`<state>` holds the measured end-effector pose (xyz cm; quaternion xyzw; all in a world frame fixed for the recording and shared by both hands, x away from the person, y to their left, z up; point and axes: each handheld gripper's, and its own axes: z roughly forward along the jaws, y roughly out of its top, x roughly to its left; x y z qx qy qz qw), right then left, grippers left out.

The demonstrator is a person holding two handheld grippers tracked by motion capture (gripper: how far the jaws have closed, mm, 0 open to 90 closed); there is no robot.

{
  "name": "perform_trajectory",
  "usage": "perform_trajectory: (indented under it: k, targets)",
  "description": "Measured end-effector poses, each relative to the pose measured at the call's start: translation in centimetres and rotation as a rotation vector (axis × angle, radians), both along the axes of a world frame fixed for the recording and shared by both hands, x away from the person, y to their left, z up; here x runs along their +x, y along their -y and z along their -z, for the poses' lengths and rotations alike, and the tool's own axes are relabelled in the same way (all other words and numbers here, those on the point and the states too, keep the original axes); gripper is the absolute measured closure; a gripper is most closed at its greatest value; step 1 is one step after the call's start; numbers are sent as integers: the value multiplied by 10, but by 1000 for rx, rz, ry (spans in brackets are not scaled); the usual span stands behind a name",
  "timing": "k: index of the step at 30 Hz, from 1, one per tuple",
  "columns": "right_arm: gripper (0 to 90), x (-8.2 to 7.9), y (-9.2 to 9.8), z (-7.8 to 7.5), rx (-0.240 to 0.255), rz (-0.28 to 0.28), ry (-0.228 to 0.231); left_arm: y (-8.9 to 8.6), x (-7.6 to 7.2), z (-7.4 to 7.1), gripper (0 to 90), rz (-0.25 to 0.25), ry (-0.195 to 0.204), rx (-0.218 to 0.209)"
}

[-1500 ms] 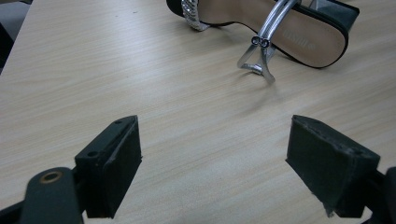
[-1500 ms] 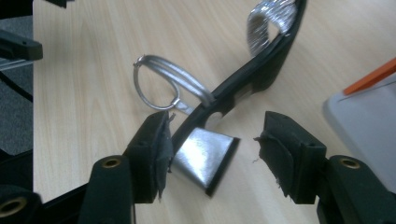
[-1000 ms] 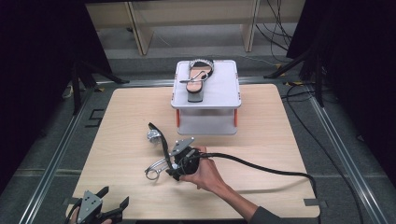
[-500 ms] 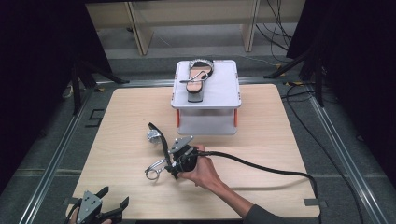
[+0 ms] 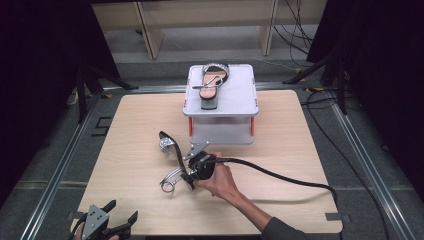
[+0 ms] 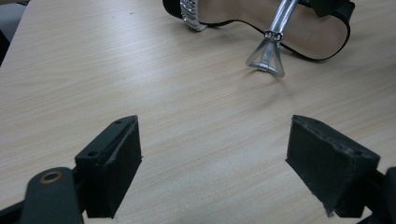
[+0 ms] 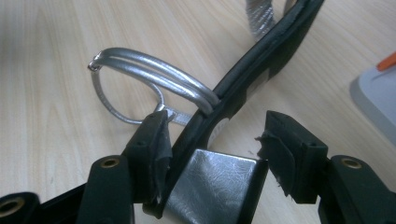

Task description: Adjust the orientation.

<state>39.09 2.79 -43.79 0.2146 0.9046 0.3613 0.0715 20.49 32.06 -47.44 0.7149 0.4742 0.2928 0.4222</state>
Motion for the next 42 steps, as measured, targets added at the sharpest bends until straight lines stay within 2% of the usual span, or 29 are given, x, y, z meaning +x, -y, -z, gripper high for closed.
perform_trajectory:
  k: [2,3,4,5,6,8,9,11,12,13,15,16,17,19,20,23,25,27,28,29,30,31,32,33,34,35,37,41,42]
  targets:
    - [440,1,2,-1,-1,9,-3,0,0,0,173,0,-1,-1]
    - [454,4,6,-1,28,13,-33,0,0,0,173,1,1,1]
    - [454,4,6,-1,28,13,-33,1,0,0,173,2,0,3]
    - [460,7,8,0,61,18,-47,1,0,0,173,-1,-3,6]
    - [462,12,11,-1,72,24,-69,1,0,0,173,-2,-6,9]
    - [464,11,11,-1,69,32,-76,1,1,0,173,-1,1,1]
    - [465,12,11,-1,44,19,-58,1,0,0,173,0,-3,5]
    - [467,9,9,0,60,23,-48,1,1,0,173,0,-2,4]
    - [591,7,9,-1,53,1,-35,0,1,0,173,1,-8,7]
    - [591,7,9,-1,53,1,-35,1,1,0,173,0,-2,2]
    - [581,6,8,-2,53,-8,5,1,1,0,173,-1,-1,4]
    - [586,5,7,-1,57,-21,-2,0,1,0,173,2,-6,14]
    - [586,4,7,-1,60,-18,-13,1,1,0,173,1,-6,6]
    - [584,6,5,3,69,-12,-7,1,1,0,173,-2,-7,7]
    - [585,6,4,3,60,-20,-22,1,1,0,173,0,-5,7]
    - [585,5,0,9,61,-25,-5,2,1,1,173,-3,-4,-6]
    - [587,5,0,8,52,-28,-10,1,1,1,173,-2,-4,3]
    - [631,6,-1,10,71,-20,-22,1,1,1,173,0,-7,2]
    - [635,7,-1,11,63,-21,-10,2,1,1,173,-2,-6,-3]
    - [644,6,-1,10,63,-16,-19,1,1,1,173,0,-9,-2]
    - [693,6,2,6,41,-19,-46,1,1,0,173,1,-5,5]
    - [693,6,2,6,41,-19,-46,1,1,0,173,1,-5,5]
    - [723,7,5,5,23,-7,-10,0,0,0,173,-1,-6,16]
    - [753,4,9,1,0,-12,-7,0,0,0,173,-1,-7,9]
    - [764,4,12,0,-6,-29,15,1,1,1,174,1,-1,-2]
    - [778,1,17,-2,-24,-13,-10,0,0,1,173,0,-2,-1]
    - [793,-2,27,-4,-5,-10,-18,1,1,1,173,1,-1,2]
    - [797,-9,44,-5,-2,-11,-23,1,0,0,173,-1,-2,4]
    - [797,-13,52,-7,5,13,-72,1,0,0,173,-1,-3,6]
